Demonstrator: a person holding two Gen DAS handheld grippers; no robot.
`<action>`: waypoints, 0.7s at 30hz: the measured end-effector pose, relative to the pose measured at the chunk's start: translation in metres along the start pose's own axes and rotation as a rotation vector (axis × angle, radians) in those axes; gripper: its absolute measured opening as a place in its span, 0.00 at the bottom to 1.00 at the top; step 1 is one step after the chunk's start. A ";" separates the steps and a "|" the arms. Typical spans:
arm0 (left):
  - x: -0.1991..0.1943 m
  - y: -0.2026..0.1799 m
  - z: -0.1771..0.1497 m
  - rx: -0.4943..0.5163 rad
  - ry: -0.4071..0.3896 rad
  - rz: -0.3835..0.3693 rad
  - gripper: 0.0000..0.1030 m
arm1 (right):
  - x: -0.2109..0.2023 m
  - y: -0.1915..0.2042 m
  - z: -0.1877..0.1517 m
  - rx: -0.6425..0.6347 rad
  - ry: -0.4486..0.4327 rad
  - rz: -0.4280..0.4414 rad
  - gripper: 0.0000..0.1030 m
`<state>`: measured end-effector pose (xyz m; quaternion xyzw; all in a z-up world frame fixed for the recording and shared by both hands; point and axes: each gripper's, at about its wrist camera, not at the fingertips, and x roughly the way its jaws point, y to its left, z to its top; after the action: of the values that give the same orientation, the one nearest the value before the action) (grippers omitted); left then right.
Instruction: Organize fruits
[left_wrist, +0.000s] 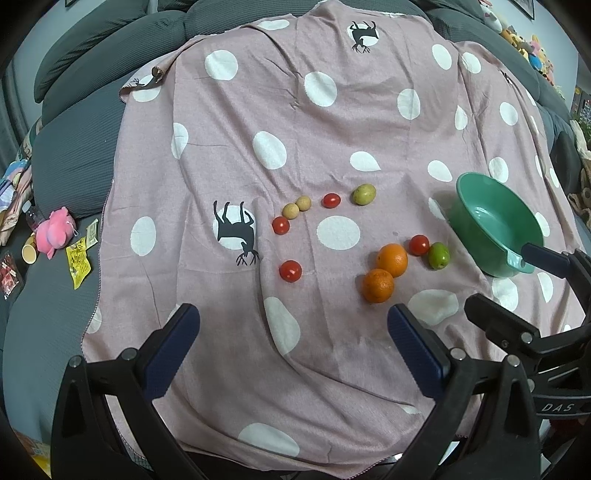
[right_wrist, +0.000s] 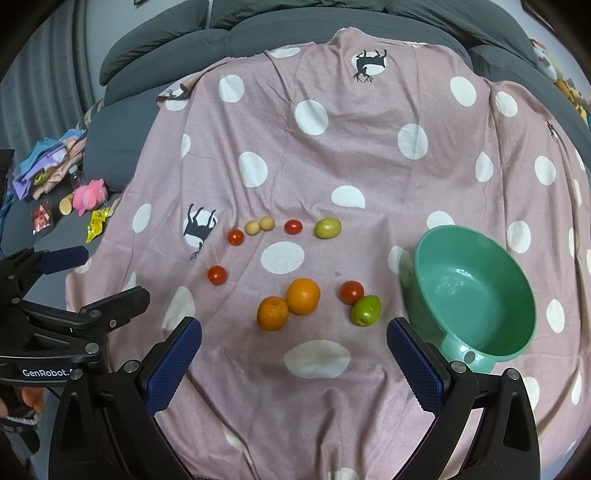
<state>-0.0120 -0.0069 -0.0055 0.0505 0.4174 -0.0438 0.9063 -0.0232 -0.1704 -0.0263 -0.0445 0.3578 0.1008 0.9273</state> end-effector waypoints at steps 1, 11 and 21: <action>0.000 0.000 0.000 0.000 0.000 0.000 0.99 | 0.000 0.000 0.000 0.000 0.000 -0.001 0.98; 0.001 0.000 0.000 0.000 0.005 -0.003 0.99 | 0.000 -0.002 0.000 0.002 0.005 -0.001 0.98; 0.027 0.003 -0.007 -0.023 0.061 -0.092 0.99 | 0.018 -0.012 -0.009 0.030 0.043 0.013 0.98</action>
<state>0.0003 -0.0042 -0.0303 0.0222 0.4470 -0.0791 0.8908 -0.0132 -0.1806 -0.0454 -0.0303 0.3793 0.1003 0.9193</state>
